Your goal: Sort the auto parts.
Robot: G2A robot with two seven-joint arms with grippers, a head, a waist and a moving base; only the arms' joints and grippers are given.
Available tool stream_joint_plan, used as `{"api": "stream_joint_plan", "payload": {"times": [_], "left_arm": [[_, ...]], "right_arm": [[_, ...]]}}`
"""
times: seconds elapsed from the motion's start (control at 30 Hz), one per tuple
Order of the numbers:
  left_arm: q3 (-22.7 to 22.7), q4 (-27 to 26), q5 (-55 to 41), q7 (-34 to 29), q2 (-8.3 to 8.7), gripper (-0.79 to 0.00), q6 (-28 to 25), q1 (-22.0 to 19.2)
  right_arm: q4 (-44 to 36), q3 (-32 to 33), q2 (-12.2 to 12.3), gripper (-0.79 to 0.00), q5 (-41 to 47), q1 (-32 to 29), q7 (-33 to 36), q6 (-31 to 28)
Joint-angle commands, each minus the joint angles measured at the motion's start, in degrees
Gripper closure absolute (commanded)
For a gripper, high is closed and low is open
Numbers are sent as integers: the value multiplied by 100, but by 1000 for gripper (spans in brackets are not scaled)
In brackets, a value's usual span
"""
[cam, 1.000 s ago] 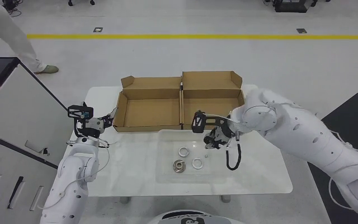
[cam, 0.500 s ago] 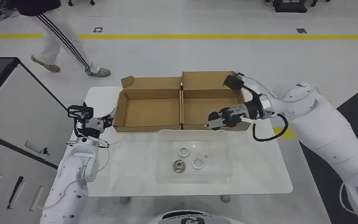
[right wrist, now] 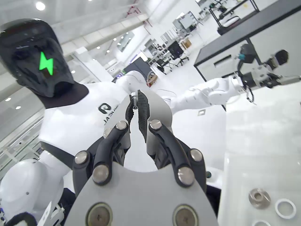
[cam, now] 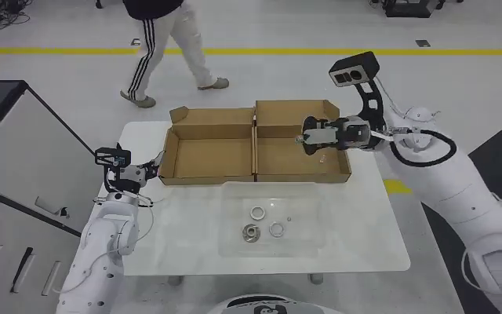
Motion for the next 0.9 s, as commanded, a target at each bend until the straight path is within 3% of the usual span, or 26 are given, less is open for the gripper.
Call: {"api": "stream_joint_plan", "payload": {"times": [0.0, 0.4, 0.87], "left_arm": [[0, 0, 0, 0, 0, -785, 0, 0], [0, 0, 0, 0, 0, -785, 0, 0], [0, 0, 0, 0, 0, -785, 0, 0]], "right_arm": [[-21, 153, -97, 0, 235, -45, 94, 93], [-235, 1266, -938, 0, 739, -353, 878, 877], [-514, 1292, -975, 0, 973, -467, 676, 990]]}}
